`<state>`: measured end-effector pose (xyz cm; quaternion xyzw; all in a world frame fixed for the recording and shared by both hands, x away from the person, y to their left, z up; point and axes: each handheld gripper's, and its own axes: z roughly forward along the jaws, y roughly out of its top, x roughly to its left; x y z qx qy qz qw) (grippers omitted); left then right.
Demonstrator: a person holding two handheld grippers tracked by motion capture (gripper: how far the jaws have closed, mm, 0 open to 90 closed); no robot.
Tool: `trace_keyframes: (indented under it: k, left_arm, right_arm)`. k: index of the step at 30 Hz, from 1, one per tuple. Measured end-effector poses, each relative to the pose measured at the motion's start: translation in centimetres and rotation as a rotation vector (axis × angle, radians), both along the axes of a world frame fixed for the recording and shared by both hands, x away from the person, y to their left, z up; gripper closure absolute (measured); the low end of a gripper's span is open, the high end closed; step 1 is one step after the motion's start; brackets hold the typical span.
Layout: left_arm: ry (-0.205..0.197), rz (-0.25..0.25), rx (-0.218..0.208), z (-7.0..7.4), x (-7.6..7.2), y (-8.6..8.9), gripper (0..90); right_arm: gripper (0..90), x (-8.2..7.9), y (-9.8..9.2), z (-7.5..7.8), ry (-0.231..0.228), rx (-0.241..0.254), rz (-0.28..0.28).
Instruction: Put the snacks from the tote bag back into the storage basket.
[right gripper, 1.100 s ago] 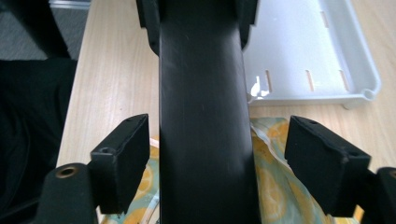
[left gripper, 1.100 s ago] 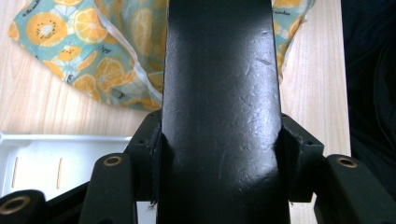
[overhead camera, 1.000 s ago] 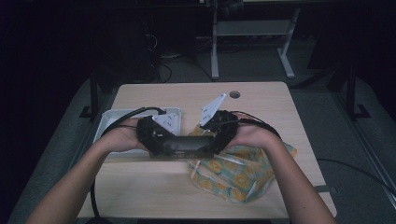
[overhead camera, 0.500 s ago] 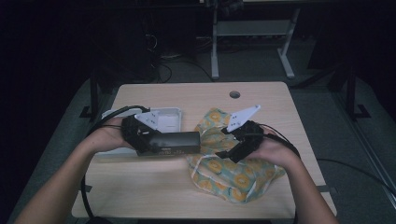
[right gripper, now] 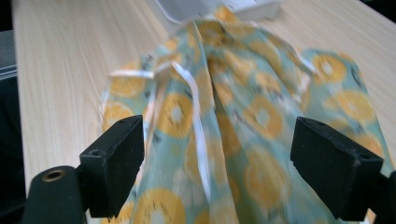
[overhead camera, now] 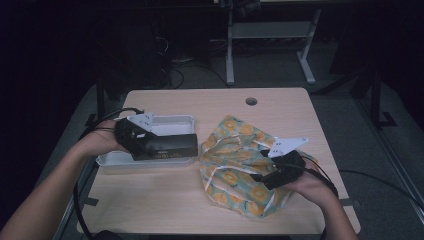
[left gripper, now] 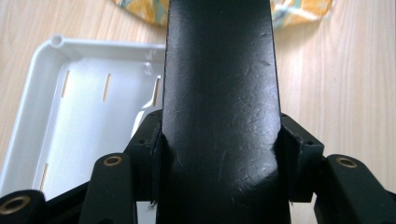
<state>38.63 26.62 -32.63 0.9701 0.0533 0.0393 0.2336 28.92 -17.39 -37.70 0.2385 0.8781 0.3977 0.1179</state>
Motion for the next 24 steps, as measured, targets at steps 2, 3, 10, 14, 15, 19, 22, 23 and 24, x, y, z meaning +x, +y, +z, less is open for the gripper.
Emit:
trace_keyframes:
  k: [2,3,10,14,15,19,22,23,24]
  left_arm:
    - [-0.002,0.005,0.0,-0.3,0.2,0.6,43.0]
    - [0.002,0.009,-0.003,-0.4,0.3,0.9,43.0]
    - [-0.005,0.002,0.025,-1.5,1.0,2.3,43.0]
    - [-0.003,-0.005,0.039,-2.2,1.4,2.5,43.0]
    - [0.005,-0.005,0.03,-2.4,1.5,2.6,42.9]
    - [0.016,-0.016,0.035,-3.1,1.9,2.8,43.0]
    - [0.01,-0.015,0.041,-3.8,2.2,2.9,42.9]
    - [0.009,-0.011,0.041,-4.0,2.3,3.0,42.9]
    - [0.01,-0.009,0.042,-4.2,2.4,3.1,42.9]
  right_arm:
    - [16.6,-0.4,-0.9,-0.5,0.006,0.01,-0.025]
    - [16.4,-0.5,-1.2,-0.6,0.005,0.015,-0.033]
    - [16.3,-0.7,-2.9,-1.0,0.011,0.033,-0.084]
    - [16.3,-0.9,-2.9,-1.1,0.013,0.029,-0.085]
    - [16.3,-1.0,-2.9,-1.2,0.016,0.026,-0.09]
    - [16.3,-1.3,-3.0,-1.3,0.017,0.023,-0.096]
    - [16.3,-1.3,-3.1,-1.4,0.019,0.025,-0.106]
    - [16.3,-1.3,-3.1,-1.4,0.018,0.026,-0.105]
    - [16.5,-1.3,-3.1,-1.4,0.02,0.027,-0.104]
